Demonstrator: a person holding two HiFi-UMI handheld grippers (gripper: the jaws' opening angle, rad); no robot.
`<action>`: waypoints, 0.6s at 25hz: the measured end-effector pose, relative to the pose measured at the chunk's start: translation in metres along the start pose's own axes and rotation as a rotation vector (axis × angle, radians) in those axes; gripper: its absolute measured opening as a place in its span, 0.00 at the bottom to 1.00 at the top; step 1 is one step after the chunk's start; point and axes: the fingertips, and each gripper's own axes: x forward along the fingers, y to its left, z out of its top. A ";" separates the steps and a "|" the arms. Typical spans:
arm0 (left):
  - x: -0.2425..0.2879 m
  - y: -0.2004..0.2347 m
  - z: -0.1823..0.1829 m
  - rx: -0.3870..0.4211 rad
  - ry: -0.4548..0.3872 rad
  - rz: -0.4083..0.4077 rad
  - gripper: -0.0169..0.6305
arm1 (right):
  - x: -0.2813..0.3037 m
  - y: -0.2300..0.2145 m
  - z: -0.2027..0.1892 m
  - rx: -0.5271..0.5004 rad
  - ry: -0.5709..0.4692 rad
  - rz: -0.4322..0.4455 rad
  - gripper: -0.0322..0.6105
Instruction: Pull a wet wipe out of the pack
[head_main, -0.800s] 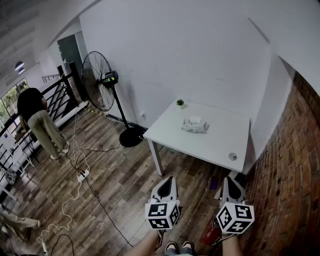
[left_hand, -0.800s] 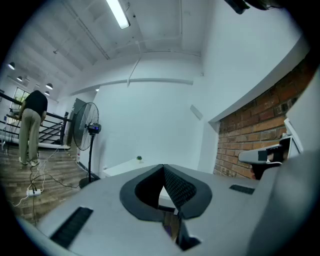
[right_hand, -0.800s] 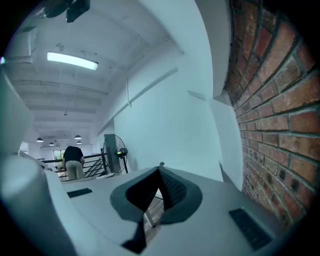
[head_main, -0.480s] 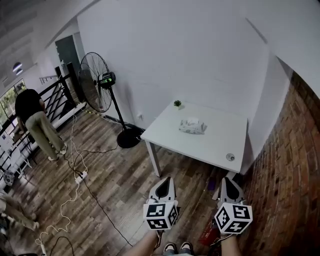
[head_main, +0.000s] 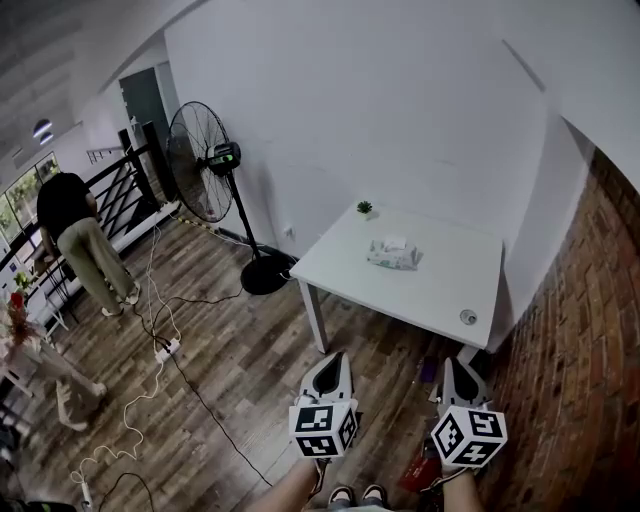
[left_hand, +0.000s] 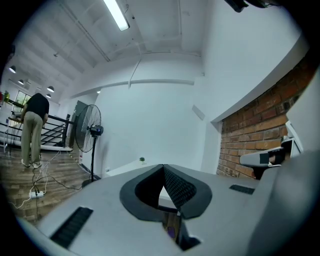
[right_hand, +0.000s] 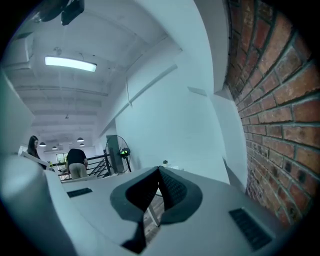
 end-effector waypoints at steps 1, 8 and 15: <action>-0.001 0.002 0.000 -0.001 0.000 0.003 0.03 | 0.000 0.000 0.001 0.005 -0.008 -0.001 0.05; -0.001 0.009 -0.001 -0.004 -0.001 0.010 0.03 | 0.002 0.005 0.004 0.007 -0.030 -0.002 0.06; -0.002 0.018 0.000 -0.004 -0.003 0.011 0.03 | 0.004 0.014 0.002 0.005 -0.030 -0.006 0.14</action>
